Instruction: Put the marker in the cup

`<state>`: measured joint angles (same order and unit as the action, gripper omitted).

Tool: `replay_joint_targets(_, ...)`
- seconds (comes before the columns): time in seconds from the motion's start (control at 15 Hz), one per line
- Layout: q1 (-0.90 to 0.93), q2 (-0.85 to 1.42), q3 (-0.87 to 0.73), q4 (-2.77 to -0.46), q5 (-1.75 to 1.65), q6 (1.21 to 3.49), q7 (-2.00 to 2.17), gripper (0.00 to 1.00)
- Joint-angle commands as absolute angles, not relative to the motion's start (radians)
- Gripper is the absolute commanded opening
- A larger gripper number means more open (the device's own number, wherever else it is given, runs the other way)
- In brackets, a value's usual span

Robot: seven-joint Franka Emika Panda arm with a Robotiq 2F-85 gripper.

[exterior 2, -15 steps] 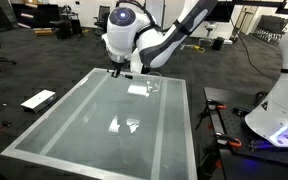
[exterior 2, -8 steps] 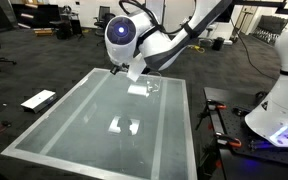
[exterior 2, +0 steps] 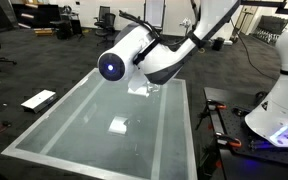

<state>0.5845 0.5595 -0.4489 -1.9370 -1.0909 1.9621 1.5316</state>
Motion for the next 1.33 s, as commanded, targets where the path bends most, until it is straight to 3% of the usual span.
replay_joint_targets(0.0, 0.430, 0.541, -0.258, -1.896, -1.135, 1.753, 1.642, 0.04)
replay_joint_targets(0.07, 0.397, 0.539, -0.215, -1.893, -1.144, 1.718, 1.662, 0.04)
replay_joint_targets(0.13, 0.359, 0.543, -0.168, -1.898, -1.165, 1.735, 1.640, 0.17)
replay_joint_targets(0.4, 0.322, 0.548, -0.133, -1.885, -1.166, 1.707, 1.658, 0.17)
replay_joint_targets(0.47, 0.323, 0.557, -0.135, -1.873, -1.160, 1.695, 1.672, 0.04)
replay_joint_targets(1.27, 0.246, 0.625, -0.018, -1.816, -1.149, 1.462, 2.000, 0.04)
